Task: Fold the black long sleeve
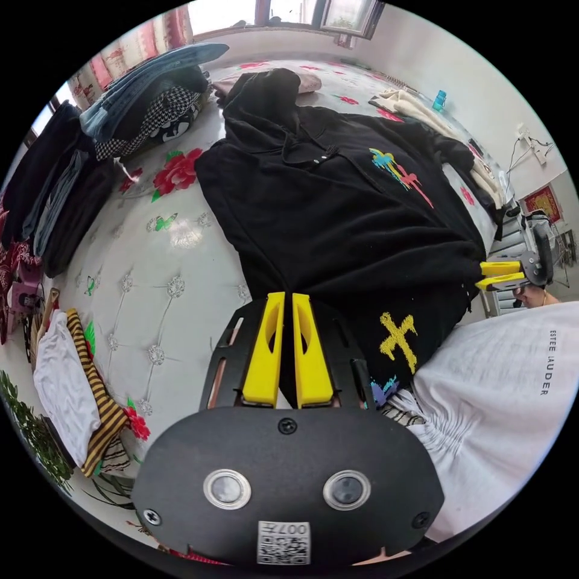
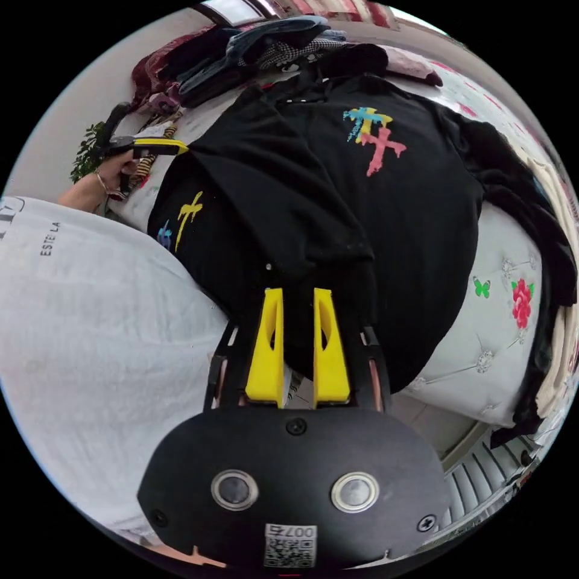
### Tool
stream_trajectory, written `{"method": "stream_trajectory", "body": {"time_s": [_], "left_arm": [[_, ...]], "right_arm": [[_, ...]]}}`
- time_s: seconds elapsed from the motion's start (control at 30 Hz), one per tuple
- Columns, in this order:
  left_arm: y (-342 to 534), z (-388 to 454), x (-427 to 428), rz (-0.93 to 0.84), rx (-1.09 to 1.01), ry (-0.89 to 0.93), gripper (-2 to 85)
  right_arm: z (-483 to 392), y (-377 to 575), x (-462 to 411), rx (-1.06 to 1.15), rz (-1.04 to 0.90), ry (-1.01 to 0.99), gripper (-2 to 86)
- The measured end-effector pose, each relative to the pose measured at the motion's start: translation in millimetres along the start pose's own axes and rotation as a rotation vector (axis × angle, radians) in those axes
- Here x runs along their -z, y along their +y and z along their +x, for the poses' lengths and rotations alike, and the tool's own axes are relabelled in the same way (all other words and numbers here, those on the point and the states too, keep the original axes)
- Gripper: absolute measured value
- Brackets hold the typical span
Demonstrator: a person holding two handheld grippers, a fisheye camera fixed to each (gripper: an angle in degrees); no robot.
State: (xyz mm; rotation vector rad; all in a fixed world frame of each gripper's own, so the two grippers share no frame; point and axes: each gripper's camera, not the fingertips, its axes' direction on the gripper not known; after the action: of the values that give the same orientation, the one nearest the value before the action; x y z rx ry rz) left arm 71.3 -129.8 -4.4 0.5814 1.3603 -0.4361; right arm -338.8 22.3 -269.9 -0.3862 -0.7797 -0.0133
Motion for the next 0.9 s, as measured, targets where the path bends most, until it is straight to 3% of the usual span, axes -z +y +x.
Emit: {"method": "stream_trajectory", "body": {"time_s": [0.1,0.27,0.33,0.4,0.57,0.63,0.9], "left_arm": [[-0.6,-15.0,-0.7,0.004,0.055,0.041,-0.1],[-3.5,-29.1,22.0,0.08,0.088,0.106,-0.3],[0.8,-25.2,32.5,0.113,0.059,0.101,-0.3],[8.3,-20.0,36.2,0.123,0.027,0.064,-0.4],[32.5,-22.1,-28.7,-0.015,-0.027,-0.012,-0.4],[38.9,-32.9,-53.4,-0.099,0.033,-0.004,-0.8],[30.6,-67.6,-8.5,0.058,0.034,-0.039,-0.8]], "right_arm": [[1.7,-14.5,28.4,0.042,0.057,0.055,1.9],[-10.7,-19.7,158.1,0.173,0.396,0.289,0.4],[-21.2,-15.6,177.8,0.234,0.436,0.326,0.3],[-24.3,-12.0,170.7,0.264,0.402,0.319,0.2],[16.6,-11.5,27.9,0.079,-0.04,-0.01,0.4],[16.8,-9.1,3.6,0.06,-0.109,-0.055,0.7],[35.6,3.5,55.0,0.066,0.009,-0.028,0.4]]}}
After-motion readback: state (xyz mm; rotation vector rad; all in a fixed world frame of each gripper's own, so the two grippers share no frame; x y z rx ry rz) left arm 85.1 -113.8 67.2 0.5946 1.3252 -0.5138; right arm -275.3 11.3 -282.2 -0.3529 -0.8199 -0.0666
